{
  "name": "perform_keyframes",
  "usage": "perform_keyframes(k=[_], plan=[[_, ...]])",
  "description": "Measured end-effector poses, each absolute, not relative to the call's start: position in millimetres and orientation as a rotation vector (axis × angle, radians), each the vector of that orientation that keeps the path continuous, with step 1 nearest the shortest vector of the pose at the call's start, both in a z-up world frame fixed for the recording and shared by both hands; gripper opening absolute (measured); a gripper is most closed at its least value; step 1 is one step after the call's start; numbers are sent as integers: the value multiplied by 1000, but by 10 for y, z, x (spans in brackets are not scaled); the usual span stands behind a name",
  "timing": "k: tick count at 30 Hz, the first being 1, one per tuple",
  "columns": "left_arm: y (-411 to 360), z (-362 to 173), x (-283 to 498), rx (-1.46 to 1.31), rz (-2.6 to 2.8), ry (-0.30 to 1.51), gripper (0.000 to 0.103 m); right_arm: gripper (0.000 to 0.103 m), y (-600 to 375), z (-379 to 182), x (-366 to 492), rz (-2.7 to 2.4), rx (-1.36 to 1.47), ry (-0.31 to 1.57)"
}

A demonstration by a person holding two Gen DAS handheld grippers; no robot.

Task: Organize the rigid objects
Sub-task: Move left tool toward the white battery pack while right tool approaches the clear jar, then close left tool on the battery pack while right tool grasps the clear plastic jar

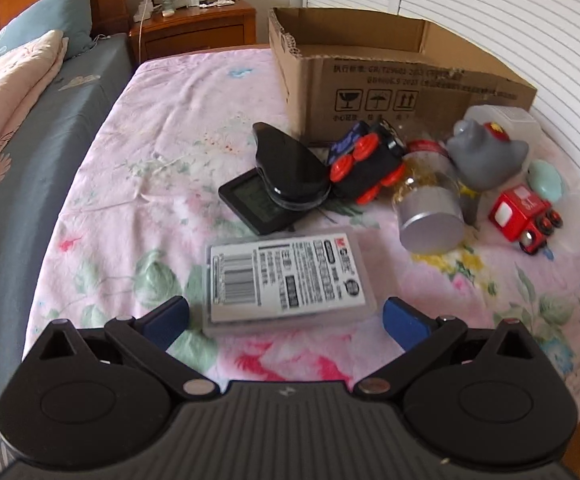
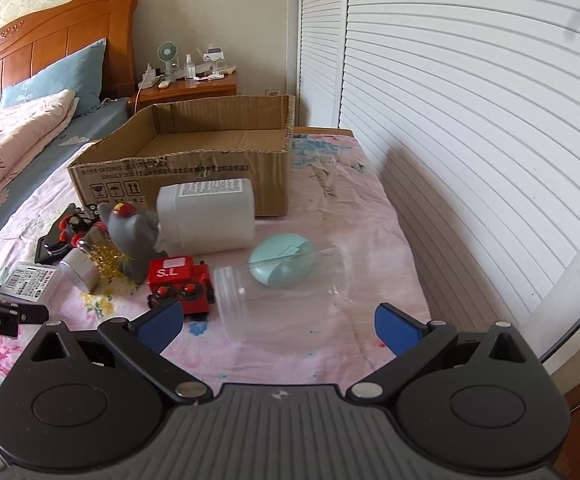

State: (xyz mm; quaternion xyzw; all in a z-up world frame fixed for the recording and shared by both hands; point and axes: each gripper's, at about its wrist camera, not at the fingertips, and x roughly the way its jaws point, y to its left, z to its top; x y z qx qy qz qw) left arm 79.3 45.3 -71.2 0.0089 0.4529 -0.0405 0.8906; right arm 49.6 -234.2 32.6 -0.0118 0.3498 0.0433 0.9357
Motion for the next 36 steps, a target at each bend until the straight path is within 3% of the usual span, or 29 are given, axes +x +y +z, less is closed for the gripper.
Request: perform_keyframes(k=[21, 36], plan=[[450, -721, 926, -6, -40, 921, 102, 103, -2615, 291, 1021, 269, 49, 765], [532, -723, 922, 5, -41, 932, 102, 103, -2278, 219, 835, 250, -49, 816]])
